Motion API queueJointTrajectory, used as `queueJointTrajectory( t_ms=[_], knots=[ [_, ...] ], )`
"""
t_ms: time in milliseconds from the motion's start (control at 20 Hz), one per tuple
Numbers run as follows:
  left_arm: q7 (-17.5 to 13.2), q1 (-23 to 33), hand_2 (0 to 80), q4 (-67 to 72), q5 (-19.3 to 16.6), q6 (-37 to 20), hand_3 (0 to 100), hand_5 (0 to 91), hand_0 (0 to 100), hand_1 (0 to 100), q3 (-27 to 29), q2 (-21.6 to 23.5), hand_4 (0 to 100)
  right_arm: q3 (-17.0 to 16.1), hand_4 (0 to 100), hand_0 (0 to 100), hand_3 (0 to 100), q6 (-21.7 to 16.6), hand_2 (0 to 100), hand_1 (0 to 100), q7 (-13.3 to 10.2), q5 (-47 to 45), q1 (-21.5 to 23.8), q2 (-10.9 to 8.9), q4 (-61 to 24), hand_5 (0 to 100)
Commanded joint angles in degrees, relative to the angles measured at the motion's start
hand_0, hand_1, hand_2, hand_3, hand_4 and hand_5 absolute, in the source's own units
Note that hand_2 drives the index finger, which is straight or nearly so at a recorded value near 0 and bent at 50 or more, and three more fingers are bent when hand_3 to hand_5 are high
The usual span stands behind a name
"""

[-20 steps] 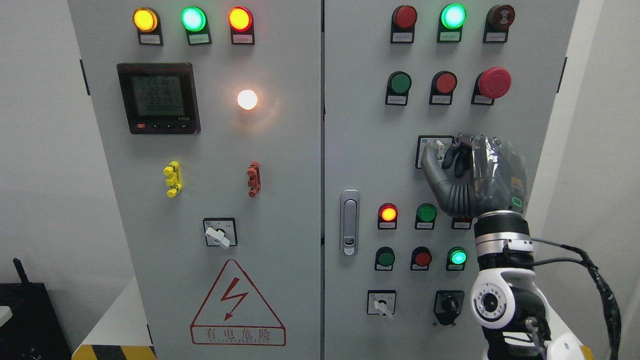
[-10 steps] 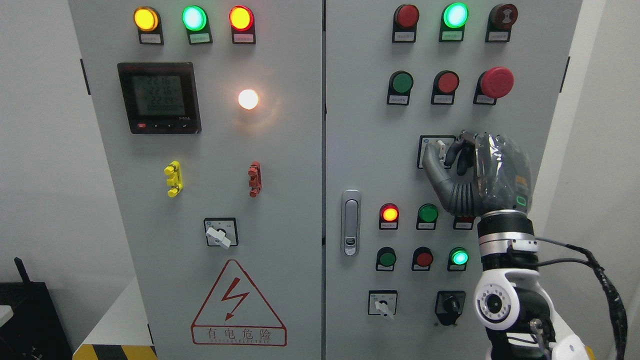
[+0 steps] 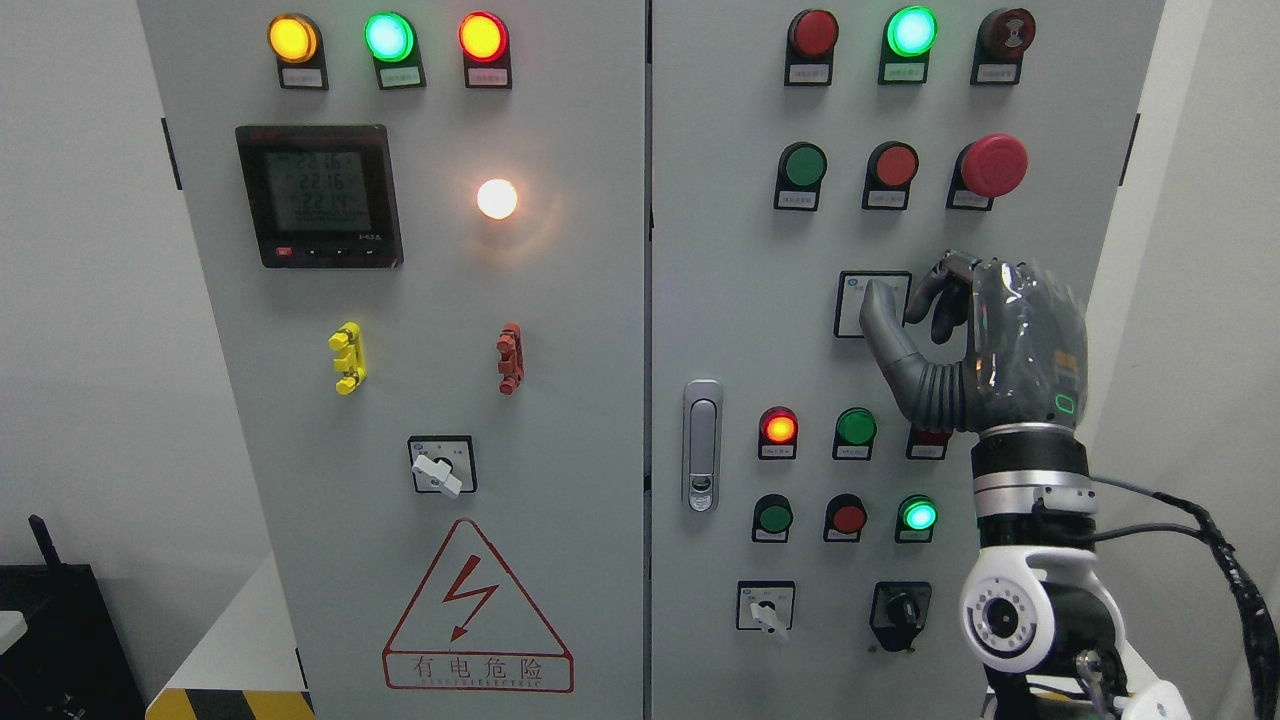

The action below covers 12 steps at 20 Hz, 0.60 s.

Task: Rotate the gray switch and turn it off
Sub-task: 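Open the right hand's fingers to release the switch handle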

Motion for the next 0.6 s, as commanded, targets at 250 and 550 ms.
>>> queueJointTrajectory(
  t_ms=[250,550],
  knots=[
    [-0.04,0.00,0.0,1.32,-0.44,0.04,0,0.0,12,39,1.85,0.00,0,-3.22,53,48,67,-9.73,47,34,-2.60,-0.07,6.70,-0.84,-8.62,50],
    [-0.04,0.09,0.0,1.32,-0.44,0.04,0,0.0,12,39,1.85,0.00,0,-5.50,10,38,25,-16.41,25,26,-3.22,-0.07,11.89,-0.66,-11.17,4]
  ],
)
